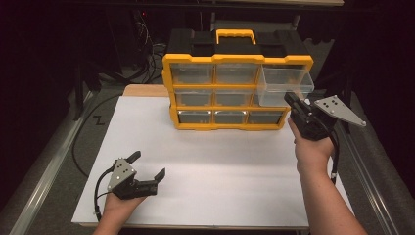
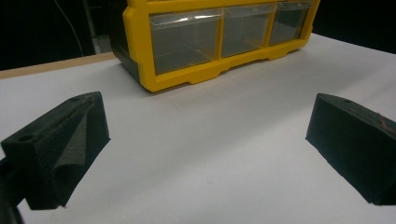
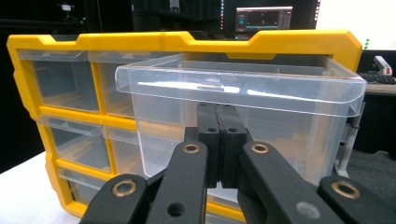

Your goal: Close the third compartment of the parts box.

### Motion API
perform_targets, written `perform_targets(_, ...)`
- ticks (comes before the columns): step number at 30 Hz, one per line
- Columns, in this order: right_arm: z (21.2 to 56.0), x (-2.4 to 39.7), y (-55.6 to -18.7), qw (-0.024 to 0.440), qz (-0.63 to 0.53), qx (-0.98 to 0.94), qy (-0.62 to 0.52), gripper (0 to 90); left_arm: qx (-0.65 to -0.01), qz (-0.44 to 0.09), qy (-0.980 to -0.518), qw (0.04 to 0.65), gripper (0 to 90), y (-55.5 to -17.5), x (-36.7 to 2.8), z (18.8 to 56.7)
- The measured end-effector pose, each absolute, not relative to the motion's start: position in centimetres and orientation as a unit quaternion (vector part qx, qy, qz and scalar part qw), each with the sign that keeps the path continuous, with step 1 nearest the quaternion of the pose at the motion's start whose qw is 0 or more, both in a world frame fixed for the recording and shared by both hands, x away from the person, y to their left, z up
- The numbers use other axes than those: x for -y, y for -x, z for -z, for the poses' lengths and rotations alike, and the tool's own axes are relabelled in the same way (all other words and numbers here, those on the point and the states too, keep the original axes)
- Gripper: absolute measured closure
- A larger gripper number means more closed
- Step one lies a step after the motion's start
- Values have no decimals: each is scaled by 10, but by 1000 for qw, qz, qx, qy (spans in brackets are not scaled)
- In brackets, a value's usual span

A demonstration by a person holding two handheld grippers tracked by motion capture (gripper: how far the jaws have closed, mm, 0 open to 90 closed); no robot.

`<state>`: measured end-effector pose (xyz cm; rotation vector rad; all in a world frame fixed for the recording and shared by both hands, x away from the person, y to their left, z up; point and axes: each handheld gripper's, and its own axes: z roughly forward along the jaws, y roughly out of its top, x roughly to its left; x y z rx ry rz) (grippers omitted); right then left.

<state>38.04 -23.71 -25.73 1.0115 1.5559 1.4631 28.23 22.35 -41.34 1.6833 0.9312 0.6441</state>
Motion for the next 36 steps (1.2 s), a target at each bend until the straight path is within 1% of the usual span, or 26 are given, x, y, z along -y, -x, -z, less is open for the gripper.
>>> perform_targets(36, 251, 236, -413, 384, -556, -607, -419, 900, -388, -270, -707, 526, 1, -283, -223, 414)
